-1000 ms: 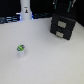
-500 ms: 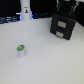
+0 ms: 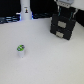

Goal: Open the kcup holder, insert the kcup into the holder, and close the kcup holder

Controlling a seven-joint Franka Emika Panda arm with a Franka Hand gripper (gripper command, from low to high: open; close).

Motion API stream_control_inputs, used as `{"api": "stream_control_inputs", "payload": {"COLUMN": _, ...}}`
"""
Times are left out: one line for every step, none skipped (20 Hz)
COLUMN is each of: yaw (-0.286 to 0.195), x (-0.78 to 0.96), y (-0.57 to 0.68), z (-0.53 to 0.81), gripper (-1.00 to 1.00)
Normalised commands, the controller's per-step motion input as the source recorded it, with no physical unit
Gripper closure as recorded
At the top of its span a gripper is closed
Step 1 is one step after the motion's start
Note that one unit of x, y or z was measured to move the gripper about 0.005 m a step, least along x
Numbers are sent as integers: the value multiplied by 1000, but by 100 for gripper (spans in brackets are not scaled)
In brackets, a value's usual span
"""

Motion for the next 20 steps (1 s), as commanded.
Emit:
{"api": "stream_control_inputs", "payload": {"yaw": -8, "x": -215, "y": 117, "z": -395, "gripper": -100}}
{"api": "stream_control_inputs", "payload": {"yaw": -2, "x": -274, "y": 82, "z": -410, "gripper": -100}}
{"api": "stream_control_inputs", "payload": {"yaw": -1, "x": -311, "y": 84, "z": -416, "gripper": -100}}
{"api": "stream_control_inputs", "payload": {"yaw": -6, "x": -337, "y": 83, "z": -432, "gripper": -100}}
{"api": "stream_control_inputs", "payload": {"yaw": -15, "x": -352, "y": 70, "z": -451, "gripper": -100}}
{"api": "stream_control_inputs", "payload": {"yaw": -20, "x": -360, "y": 55, "z": -458, "gripper": -100}}
{"api": "stream_control_inputs", "payload": {"yaw": -26, "x": -360, "y": 59, "z": -437, "gripper": -100}}
{"api": "stream_control_inputs", "payload": {"yaw": -30, "x": -368, "y": 48, "z": -424, "gripper": -100}}
{"api": "stream_control_inputs", "payload": {"yaw": -32, "x": -395, "y": 24, "z": -392, "gripper": -100}}
{"api": "stream_control_inputs", "payload": {"yaw": -35, "x": -434, "y": 18, "z": -396, "gripper": -100}}
{"api": "stream_control_inputs", "payload": {"yaw": -30, "x": -409, "y": 7, "z": -408, "gripper": -100}}
{"api": "stream_control_inputs", "payload": {"yaw": -28, "x": -390, "y": 3, "z": -403, "gripper": -100}}
{"api": "stream_control_inputs", "payload": {"yaw": -28, "x": -391, "y": 3, "z": -382, "gripper": -100}}
{"api": "stream_control_inputs", "payload": {"yaw": -22, "x": -384, "y": -1, "z": -326, "gripper": -100}}
{"api": "stream_control_inputs", "payload": {"yaw": -10, "x": -350, "y": 6, "z": -253, "gripper": -100}}
{"api": "stream_control_inputs", "payload": {"yaw": -6, "x": -277, "y": 17, "z": -184, "gripper": -100}}
{"api": "stream_control_inputs", "payload": {"yaw": -8, "x": -220, "y": 21, "z": -105, "gripper": 100}}
{"api": "stream_control_inputs", "payload": {"yaw": -8, "x": -158, "y": 12, "z": -36, "gripper": 100}}
{"api": "stream_control_inputs", "payload": {"yaw": -3, "x": -78, "y": 2, "z": -18, "gripper": 100}}
{"api": "stream_control_inputs", "payload": {"yaw": -16, "x": -119, "y": 21, "z": -60, "gripper": 100}}
